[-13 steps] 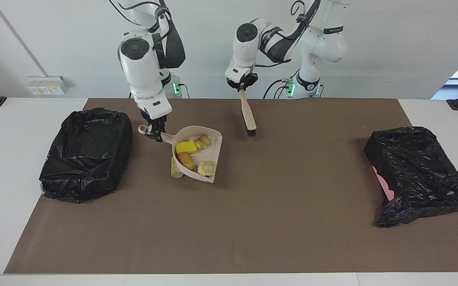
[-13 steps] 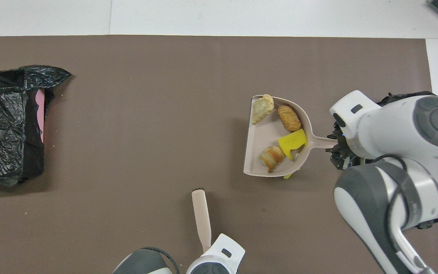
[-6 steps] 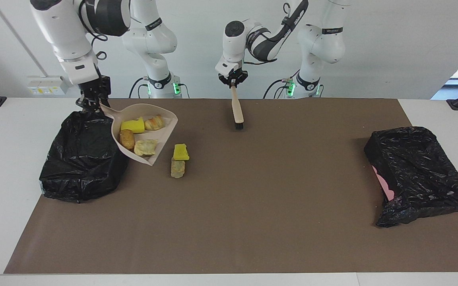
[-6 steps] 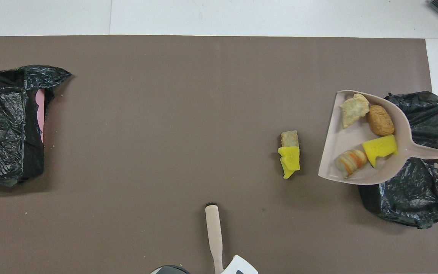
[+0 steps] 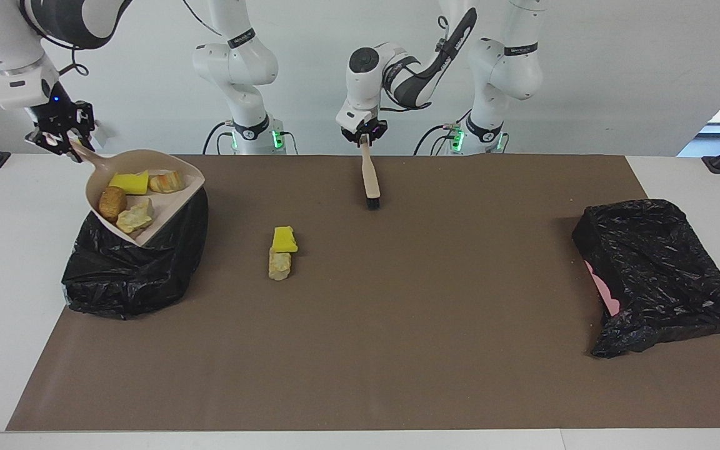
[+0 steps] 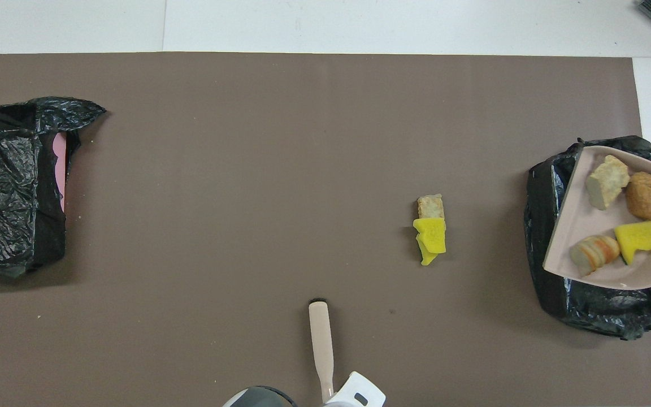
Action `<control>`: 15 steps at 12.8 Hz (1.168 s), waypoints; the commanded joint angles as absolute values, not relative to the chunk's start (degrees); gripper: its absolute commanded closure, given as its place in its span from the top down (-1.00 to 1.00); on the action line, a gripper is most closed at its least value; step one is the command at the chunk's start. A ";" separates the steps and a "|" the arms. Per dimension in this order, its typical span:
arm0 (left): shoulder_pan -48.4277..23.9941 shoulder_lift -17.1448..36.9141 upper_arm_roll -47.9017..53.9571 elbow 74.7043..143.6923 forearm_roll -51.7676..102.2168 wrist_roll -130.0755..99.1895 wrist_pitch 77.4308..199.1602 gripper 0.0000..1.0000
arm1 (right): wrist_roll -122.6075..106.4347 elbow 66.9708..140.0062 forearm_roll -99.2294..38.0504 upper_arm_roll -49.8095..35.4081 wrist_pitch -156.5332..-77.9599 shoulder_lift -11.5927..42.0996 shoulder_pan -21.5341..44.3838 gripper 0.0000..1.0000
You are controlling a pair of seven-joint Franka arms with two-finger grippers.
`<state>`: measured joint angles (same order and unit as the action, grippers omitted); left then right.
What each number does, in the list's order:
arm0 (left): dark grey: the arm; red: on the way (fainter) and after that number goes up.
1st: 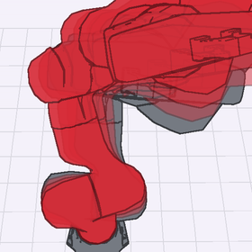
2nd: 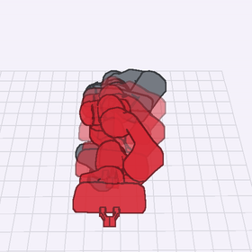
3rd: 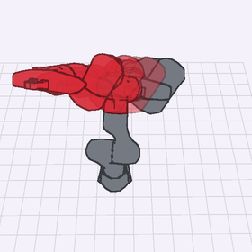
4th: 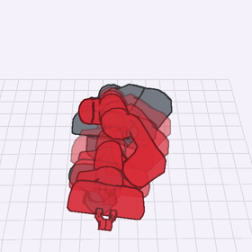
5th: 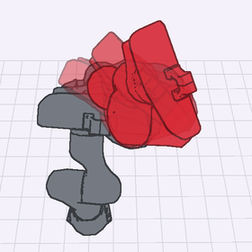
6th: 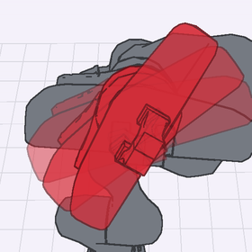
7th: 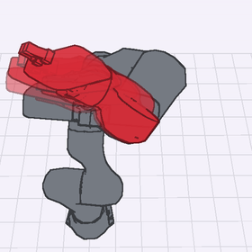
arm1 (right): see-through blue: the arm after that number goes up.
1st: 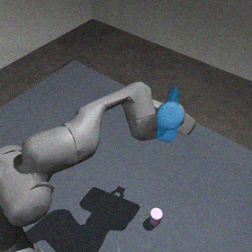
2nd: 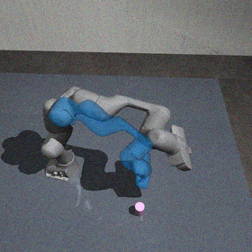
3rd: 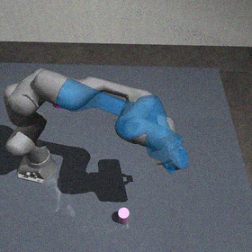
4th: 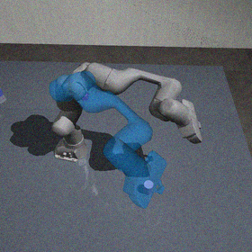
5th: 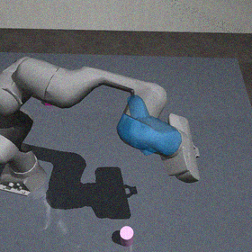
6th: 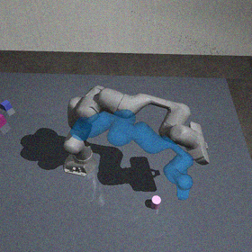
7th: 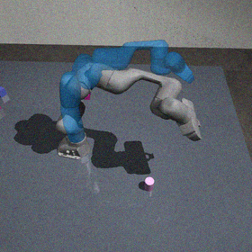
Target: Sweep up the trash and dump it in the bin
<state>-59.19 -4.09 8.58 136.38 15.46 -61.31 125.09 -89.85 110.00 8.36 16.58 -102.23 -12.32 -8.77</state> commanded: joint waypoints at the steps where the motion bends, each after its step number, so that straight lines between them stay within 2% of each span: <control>1: -56.62 -5.18 7.82 134.83 15.29 -60.56 122.96 1.00 | -90.97 109.07 11.51 16.00 -105.45 -11.00 -10.01 -1.00; 4: -48.64 -5.54 7.91 127.74 13.20 -53.65 116.83 1.00 | -93.43 110.03 18.60 15.91 -110.37 -8.88 -11.51 -1.00; 7: -40.11 -5.54 7.82 120.26 6.78 -44.86 112.95 1.00 | -94.47 112.14 28.10 15.03 -110.48 -9.67 -10.03 -1.00; 11: -25.18 -5.27 7.82 107.26 2.04 -31.05 103.30 1.00 | -97.82 114.51 39.08 14.94 -110.48 -10.89 -4.24 -1.00; 15: -12.34 -6.06 6.60 100.13 1.67 -16.99 98.00 1.00 | -98.44 114.52 41.66 14.94 -109.87 -10.90 -2.81 -1.00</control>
